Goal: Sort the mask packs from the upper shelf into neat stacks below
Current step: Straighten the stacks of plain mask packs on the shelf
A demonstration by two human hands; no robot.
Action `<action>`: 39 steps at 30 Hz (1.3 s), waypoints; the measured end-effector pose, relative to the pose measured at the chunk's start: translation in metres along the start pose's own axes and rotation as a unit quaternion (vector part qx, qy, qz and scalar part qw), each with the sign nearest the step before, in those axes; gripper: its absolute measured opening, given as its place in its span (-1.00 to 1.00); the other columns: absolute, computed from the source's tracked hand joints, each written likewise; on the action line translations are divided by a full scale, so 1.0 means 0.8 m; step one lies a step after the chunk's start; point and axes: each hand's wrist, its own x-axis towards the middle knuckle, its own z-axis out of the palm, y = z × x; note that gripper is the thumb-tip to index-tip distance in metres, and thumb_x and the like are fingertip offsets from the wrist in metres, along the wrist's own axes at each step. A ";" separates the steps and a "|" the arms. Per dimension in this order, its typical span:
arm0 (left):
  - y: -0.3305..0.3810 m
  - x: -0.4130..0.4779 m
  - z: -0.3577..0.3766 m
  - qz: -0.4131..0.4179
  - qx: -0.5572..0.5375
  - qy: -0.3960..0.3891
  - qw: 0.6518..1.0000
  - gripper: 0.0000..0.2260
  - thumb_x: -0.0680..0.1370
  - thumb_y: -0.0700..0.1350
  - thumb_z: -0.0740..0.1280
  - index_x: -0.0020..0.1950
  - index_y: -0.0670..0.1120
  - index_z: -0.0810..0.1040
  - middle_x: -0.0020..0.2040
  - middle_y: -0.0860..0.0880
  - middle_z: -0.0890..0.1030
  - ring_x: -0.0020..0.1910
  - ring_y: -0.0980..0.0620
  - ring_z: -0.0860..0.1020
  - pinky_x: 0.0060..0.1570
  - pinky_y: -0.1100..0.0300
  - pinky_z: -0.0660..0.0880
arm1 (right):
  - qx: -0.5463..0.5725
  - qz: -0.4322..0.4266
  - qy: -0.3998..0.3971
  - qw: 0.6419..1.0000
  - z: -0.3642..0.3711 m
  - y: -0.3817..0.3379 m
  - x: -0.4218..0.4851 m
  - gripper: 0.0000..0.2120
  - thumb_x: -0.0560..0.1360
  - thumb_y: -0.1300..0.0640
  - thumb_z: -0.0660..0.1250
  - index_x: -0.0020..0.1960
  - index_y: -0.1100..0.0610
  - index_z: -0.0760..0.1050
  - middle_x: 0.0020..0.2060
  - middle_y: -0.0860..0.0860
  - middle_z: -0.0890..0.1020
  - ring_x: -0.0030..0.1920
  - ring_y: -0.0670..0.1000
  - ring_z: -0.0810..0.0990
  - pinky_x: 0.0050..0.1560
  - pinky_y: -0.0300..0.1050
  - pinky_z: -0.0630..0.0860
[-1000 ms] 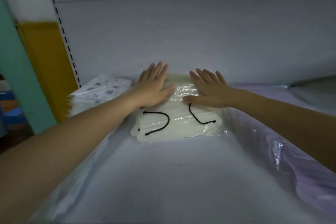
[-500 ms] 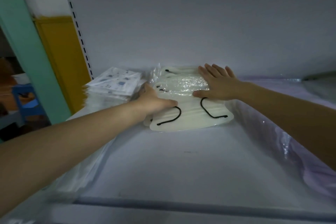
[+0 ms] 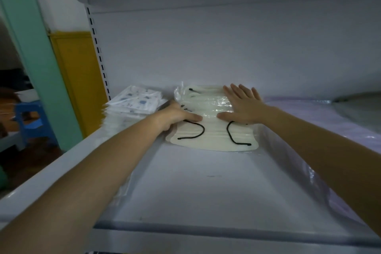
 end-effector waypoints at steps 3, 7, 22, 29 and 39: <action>-0.009 0.017 0.004 -0.026 -0.005 0.060 0.998 -0.11 -0.15 0.31 0.62 0.10 0.03 0.51 -0.06 0.02 0.69 -0.08 -0.07 0.67 0.00 -0.04 0.59 | 0.008 -0.006 -0.006 1.000 -0.002 0.002 0.002 -0.19 0.51 -0.30 0.09 0.52 0.00 -0.28 0.52 0.02 -0.21 0.51 0.07 -0.23 0.47 0.12 -0.25; -0.010 0.019 0.010 -0.022 -0.001 0.114 0.993 -0.04 -0.18 0.42 0.54 0.13 0.05 0.46 -0.08 0.03 0.68 -0.14 -0.04 0.68 -0.09 0.00 0.62 | 0.026 -0.012 -0.012 1.000 -0.005 0.006 0.004 -0.22 0.53 -0.22 0.13 0.52 -0.01 -0.27 0.52 0.01 -0.21 0.51 0.05 -0.24 0.47 0.09 -0.25; 0.010 0.001 0.017 0.018 -0.065 0.050 0.996 -0.58 0.25 0.03 0.60 0.04 -0.06 0.61 -0.05 -0.08 0.70 -0.09 -0.03 0.67 0.04 0.01 0.59 | 0.052 -0.018 -0.004 0.998 -0.005 0.015 0.003 -0.30 0.55 -0.20 0.09 0.53 -0.04 -0.20 0.53 -0.01 -0.15 0.52 0.02 -0.21 0.47 0.07 -0.25; 0.035 -0.016 0.019 -0.044 -0.034 0.025 0.998 -0.53 0.31 0.08 0.55 0.14 -0.08 0.58 -0.04 -0.05 0.67 -0.14 0.03 0.64 -0.19 0.24 0.56 | 0.038 0.022 0.005 0.999 -0.014 0.011 -0.004 -0.35 0.55 -0.29 -0.06 0.53 -0.04 -0.12 0.53 0.01 -0.08 0.52 0.06 -0.14 0.47 0.11 -0.22; 0.028 -0.002 0.015 -0.085 -0.063 0.154 0.982 -0.06 0.02 0.52 0.25 0.24 -0.02 0.51 -0.03 -0.03 0.66 -0.04 -0.07 0.63 0.12 0.02 0.52 | 0.020 -0.004 -0.017 1.000 -0.013 0.000 -0.008 -0.32 0.56 -0.27 -0.03 0.53 -0.01 -0.20 0.52 0.04 -0.21 0.51 0.06 -0.24 0.46 0.10 -0.27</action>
